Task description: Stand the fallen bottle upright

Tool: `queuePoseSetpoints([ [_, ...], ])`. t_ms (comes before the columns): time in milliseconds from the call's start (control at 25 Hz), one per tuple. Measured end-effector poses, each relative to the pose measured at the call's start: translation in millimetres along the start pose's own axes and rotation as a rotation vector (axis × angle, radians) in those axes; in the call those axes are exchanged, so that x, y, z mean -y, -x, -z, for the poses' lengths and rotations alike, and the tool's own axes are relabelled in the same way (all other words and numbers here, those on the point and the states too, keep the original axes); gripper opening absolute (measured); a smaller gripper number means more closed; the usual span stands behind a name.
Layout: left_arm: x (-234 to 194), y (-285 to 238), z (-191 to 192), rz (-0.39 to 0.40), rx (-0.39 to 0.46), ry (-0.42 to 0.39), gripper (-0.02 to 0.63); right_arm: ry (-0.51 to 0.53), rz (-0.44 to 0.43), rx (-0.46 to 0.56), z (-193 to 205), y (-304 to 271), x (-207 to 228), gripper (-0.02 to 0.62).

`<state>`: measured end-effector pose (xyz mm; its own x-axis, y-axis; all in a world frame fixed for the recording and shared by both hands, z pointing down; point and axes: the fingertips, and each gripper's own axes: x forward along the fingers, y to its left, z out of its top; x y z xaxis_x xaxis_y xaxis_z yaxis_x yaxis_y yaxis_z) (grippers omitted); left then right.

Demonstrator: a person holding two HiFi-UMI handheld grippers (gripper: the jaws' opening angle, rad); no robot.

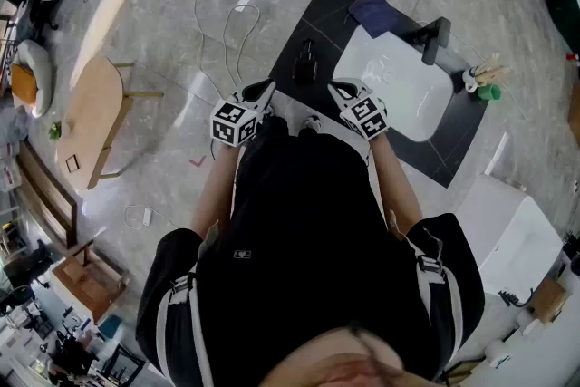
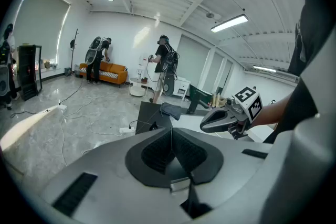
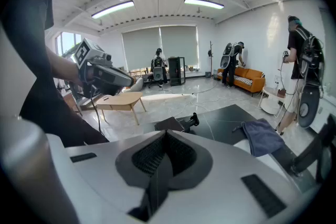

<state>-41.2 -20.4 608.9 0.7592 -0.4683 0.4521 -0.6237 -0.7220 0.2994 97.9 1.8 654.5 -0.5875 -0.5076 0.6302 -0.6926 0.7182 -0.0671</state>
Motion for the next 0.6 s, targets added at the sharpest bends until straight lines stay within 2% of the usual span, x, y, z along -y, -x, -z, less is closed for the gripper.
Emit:
queuePoseSetpoints([
  [600, -2.3, 2.8, 6.8, 0.000, -0.009, 0.020, 0.018, -0.007, 0.017, -0.042, 10.4, -5.9, 4.4, 0.060],
])
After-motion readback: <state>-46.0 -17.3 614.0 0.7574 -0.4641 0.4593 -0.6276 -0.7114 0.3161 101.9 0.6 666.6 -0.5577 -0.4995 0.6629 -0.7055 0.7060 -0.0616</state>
